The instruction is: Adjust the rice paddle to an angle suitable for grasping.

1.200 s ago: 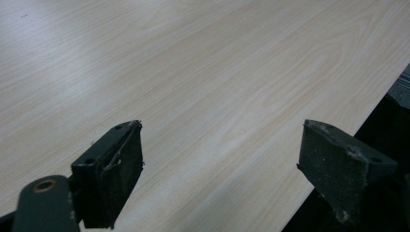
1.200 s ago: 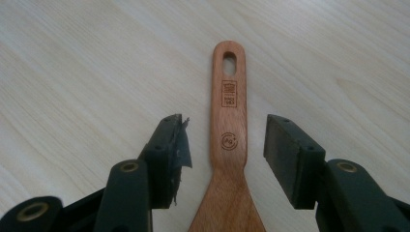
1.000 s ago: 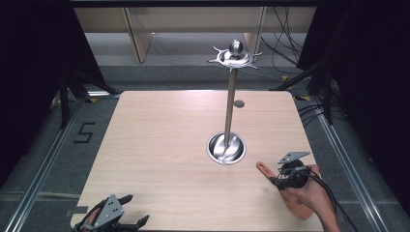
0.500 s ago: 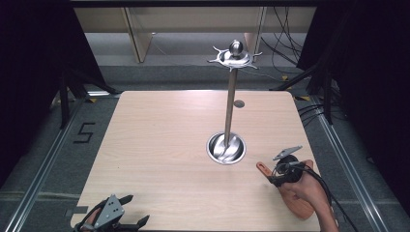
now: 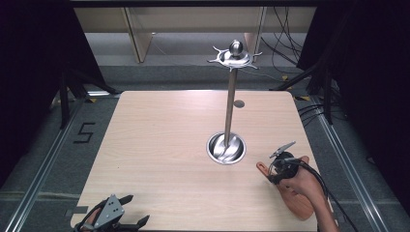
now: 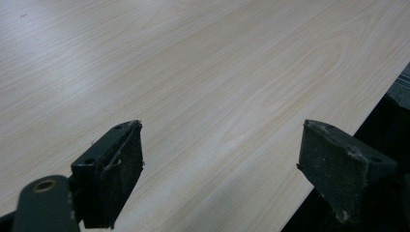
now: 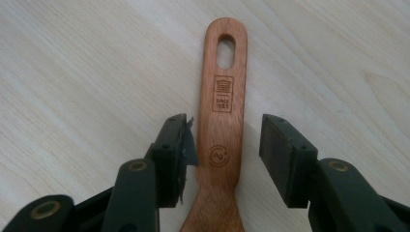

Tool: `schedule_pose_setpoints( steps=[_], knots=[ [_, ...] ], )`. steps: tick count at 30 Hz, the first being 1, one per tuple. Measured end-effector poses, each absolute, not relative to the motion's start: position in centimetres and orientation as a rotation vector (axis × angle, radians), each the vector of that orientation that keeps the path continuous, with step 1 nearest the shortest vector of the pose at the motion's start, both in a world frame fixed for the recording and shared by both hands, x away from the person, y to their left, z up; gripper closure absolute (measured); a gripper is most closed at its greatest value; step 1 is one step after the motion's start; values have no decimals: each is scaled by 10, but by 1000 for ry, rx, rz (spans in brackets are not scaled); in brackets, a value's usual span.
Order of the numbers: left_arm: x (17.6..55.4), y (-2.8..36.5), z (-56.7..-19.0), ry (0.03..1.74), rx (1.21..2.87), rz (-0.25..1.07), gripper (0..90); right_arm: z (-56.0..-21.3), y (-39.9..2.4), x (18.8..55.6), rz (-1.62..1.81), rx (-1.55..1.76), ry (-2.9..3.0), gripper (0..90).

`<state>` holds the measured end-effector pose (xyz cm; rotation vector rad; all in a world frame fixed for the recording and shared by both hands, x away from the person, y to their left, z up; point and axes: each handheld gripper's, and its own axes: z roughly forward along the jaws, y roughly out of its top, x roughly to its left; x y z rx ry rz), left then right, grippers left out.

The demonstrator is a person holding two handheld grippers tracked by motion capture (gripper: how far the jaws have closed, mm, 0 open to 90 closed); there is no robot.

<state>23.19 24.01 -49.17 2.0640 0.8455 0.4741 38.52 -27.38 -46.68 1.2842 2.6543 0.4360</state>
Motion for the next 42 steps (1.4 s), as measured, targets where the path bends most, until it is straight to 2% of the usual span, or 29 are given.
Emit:
schedule_pose_setpoints(
  steps=[22,42],
  knots=[
    [231,239,-492,852,2039,467,153,-472,-263,396,324,1287,2738,624],
    [231,240,-491,849,2046,471,153,-473,-259,404,257,1244,2771,640]
  ],
)
